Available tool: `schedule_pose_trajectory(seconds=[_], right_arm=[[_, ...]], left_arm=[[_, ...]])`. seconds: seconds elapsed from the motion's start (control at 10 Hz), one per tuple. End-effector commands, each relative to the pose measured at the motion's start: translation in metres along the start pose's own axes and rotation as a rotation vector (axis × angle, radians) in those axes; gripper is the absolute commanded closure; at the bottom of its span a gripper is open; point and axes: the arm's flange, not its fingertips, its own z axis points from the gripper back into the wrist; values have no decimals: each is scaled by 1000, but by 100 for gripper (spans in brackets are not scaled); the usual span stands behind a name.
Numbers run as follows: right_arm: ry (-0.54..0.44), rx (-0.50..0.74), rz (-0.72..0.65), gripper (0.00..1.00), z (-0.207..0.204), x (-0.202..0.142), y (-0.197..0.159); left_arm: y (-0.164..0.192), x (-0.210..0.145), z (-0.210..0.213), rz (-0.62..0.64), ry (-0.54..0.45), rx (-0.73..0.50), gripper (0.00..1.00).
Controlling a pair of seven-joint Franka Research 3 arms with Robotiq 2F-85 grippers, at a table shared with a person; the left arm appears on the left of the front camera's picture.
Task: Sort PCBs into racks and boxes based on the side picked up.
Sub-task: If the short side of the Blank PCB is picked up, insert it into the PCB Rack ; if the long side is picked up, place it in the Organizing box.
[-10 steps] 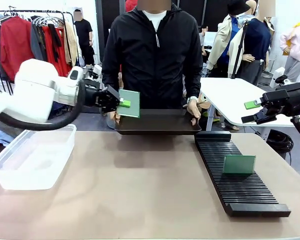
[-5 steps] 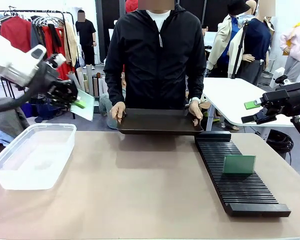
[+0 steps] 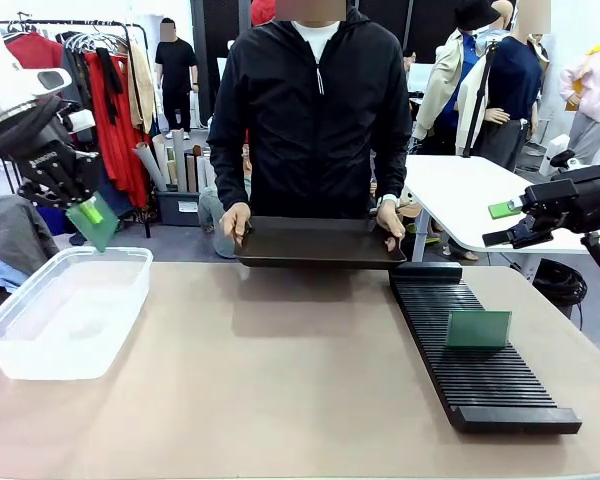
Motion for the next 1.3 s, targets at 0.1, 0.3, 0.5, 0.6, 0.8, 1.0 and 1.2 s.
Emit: schedule_pose_trajectory(seconds=[0.1, 0.3, 0.5, 0.6, 0.8, 1.0, 1.2], right_arm=[[-1, 11, 19, 0, -1, 0, 1], [-1, 11, 19, 0, -1, 0, 1], [-1, 11, 19, 0, -1, 0, 1], [-1, 11, 19, 0, -1, 0, 1], [-1, 11, 19, 0, -1, 0, 1], [-1, 11, 19, 0, -1, 0, 1], [-1, 11, 19, 0, -1, 0, 1]], left_arm=[[2, 25, 19, 29, 95, 156, 100], [11, 29, 11, -72, 97, 195, 100], [28, 31, -7, -164, 55, 206, 100], [37, 31, -15, -178, 54, 193, 100], [51, 38, -27, -194, 42, 166, 100], [59, 51, -43, -234, 21, 114, 100], [65, 60, -57, -261, 8, 48, 100]])
